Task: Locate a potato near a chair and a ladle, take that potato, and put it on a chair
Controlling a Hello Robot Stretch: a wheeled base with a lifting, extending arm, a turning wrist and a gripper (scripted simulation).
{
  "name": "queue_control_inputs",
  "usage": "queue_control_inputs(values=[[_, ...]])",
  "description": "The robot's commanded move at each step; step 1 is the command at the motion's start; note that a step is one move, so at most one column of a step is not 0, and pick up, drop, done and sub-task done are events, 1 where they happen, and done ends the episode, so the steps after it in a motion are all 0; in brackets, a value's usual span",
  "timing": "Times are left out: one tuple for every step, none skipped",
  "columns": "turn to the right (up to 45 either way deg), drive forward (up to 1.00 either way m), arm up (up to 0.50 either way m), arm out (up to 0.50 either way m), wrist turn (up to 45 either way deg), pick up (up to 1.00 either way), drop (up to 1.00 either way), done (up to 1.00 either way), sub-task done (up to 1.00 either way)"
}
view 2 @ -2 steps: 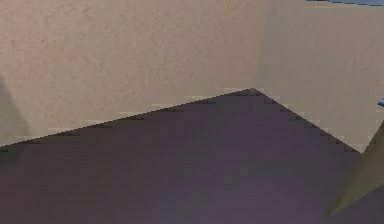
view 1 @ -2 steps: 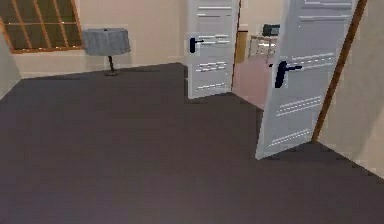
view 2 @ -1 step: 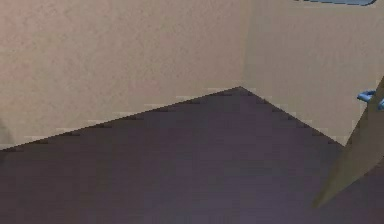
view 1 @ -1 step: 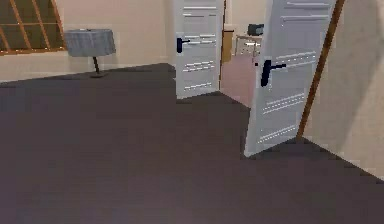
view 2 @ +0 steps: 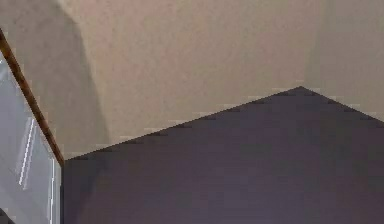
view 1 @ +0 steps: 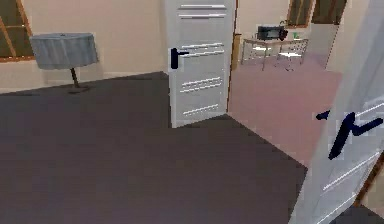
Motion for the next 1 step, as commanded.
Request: queue_control_inputs(values=[[0.0, 0.75, 0.0, 0.0, 0.0, 0.0, 0.0, 0.0, 0.0]])
